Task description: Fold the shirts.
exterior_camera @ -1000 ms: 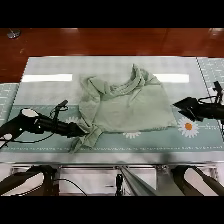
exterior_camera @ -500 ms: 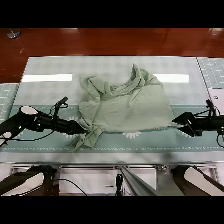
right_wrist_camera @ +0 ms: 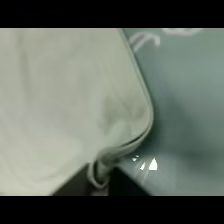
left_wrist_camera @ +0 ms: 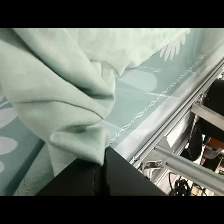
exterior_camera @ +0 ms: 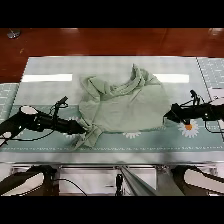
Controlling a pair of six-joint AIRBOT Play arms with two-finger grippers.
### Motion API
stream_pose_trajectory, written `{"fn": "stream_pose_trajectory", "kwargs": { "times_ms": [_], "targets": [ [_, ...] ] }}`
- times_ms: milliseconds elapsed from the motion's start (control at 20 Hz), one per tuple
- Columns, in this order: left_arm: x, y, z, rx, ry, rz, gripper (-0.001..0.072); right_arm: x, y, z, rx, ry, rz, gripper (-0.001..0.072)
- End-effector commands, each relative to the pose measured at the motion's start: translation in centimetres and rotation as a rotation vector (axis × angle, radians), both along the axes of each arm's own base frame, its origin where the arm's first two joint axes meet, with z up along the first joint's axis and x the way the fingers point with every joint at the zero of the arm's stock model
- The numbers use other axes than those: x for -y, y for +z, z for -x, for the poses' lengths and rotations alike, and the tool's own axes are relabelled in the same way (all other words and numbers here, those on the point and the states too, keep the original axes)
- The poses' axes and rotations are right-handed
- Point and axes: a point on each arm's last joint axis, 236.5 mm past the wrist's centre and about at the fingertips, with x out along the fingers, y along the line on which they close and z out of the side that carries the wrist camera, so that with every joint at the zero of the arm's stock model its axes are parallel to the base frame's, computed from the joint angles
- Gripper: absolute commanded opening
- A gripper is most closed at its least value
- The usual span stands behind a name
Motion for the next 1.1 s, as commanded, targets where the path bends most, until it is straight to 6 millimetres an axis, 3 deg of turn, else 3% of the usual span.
{"fn": "stream_pose_trajectory", "kwargs": {
  "times_ms": [0,50,150,200,300,350,400,450,550,600,700,800,900,1050],
  "targets": [
    [0.0,0.8,-1.3,-0.027,0.06,-0.001,0.0017,-2.8,2.2,-2.5,0.064,0.105,-0.014,0.0034],
    [0.2,1.9,-2.6,0.009,0.064,0.014,0.0016,-3.4,3.8,-3.4,0.094,0.144,-0.018,0.0034],
    [0.8,7.6,-7.4,0.146,0.107,0.1,0.0016,-4.0,9.8,-6.9,0.201,0.2,-0.022,0.0034],
    [1.0,12.5,-10.8,0.272,0.14,0.161,0.0016,-3.9,14.1,-9.0,0.29,0.209,-0.004,0.0034],
    [0.1,24.2,-16.2,0.57,0.205,0.238,0.0016,-3.0,25.8,-13.1,0.55,0.192,0.071,0.0034],
    [-1.0,29.9,-17.9,0.709,0.25,0.241,0.0016,-2.2,32.5,-14.2,0.699,0.171,0.13,0.0034],
    [-2.4,36.1,-18.9,0.861,0.302,0.235,0.0016,-1.9,38.3,-13.9,0.823,0.164,0.184,0.0034],
    [-3.9,41.4,-19.0,0.976,0.358,0.223,0.0016,-2.1,43.4,-12.3,0.93,0.181,0.237,0.0034],
    [-6.2,50.8,-16.3,1.185,0.452,0.193,0.0016,-3.4,50.9,-7.5,1.111,0.206,0.311,0.0034],
    [-7.1,54.7,-14.1,1.317,0.472,0.14,0.0016,-3.4,53.3,-5.2,1.182,0.184,0.352,0.0034],
    [-9.2,59.1,-10.0,1.5,0.527,-0.038,0.0016,-2.5,56.5,-0.2,1.264,0.13,0.475,0.0034],
    [-11.8,61.1,-6.4,1.588,0.633,-0.244,0.0015,-2.7,58.5,4.9,1.331,0.105,0.546,0.0034],
    [-13.7,61.8,-2.4,1.638,0.713,-0.423,0.0015,-2.8,60.1,9.3,1.399,0.075,0.604,0.0035],
    [-14.3,61.8,3.5,1.688,0.742,-0.593,0.0015,-2.6,61.0,14.4,1.443,0.037,0.677,0.0035]
  ]
}}
